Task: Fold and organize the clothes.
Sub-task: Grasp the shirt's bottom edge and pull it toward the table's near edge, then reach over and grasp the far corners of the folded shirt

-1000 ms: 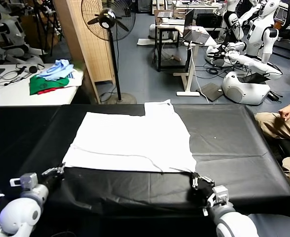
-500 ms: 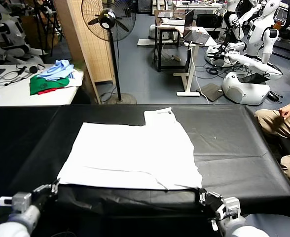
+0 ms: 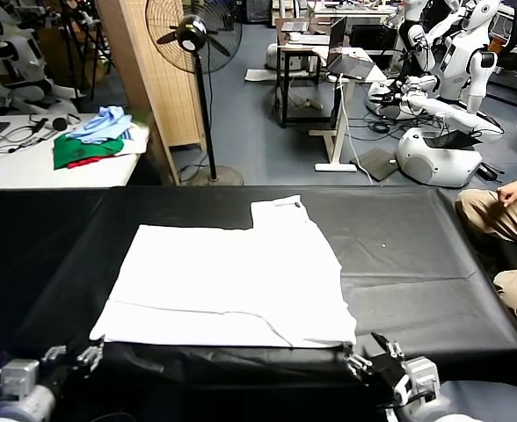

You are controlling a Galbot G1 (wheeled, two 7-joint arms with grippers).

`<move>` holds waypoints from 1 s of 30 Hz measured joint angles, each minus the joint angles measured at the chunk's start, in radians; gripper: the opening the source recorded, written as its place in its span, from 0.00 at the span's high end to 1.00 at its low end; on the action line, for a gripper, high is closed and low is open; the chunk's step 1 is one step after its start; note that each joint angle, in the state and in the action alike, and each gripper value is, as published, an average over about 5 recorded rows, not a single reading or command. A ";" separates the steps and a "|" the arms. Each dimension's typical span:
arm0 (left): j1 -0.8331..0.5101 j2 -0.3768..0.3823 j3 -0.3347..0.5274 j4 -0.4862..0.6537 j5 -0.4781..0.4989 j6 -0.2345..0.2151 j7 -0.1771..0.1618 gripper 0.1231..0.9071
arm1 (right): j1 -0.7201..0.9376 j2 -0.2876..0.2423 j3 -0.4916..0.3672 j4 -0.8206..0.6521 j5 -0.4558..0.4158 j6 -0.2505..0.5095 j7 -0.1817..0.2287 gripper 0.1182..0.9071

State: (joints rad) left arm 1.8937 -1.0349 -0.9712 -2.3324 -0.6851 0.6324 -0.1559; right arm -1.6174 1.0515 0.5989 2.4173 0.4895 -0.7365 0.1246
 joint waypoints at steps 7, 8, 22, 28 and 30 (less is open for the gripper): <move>-0.175 0.048 0.023 0.043 -0.082 -0.010 -0.028 0.14 | 0.350 0.004 -0.133 -0.257 -0.021 0.059 0.004 0.14; -0.221 0.059 0.041 0.065 -0.086 -0.006 -0.029 0.14 | 0.407 0.008 -0.160 -0.306 -0.020 0.071 0.005 0.14; -0.896 0.135 0.426 0.572 -0.118 0.035 -0.038 0.14 | 1.010 0.131 -0.480 -0.965 0.003 0.138 -0.001 0.14; -1.098 0.099 0.564 0.787 -0.101 0.046 -0.009 0.14 | 1.146 0.212 -0.542 -1.183 0.001 0.131 -0.056 0.14; -1.143 0.090 0.597 0.845 -0.095 0.051 0.003 0.14 | 1.172 0.234 -0.556 -1.234 -0.004 0.127 -0.075 0.14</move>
State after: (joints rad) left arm 0.7502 -0.9449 -0.3741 -1.4871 -0.7805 0.6836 -0.1528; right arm -0.4458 1.2859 0.0432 1.1828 0.4857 -0.6091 0.0492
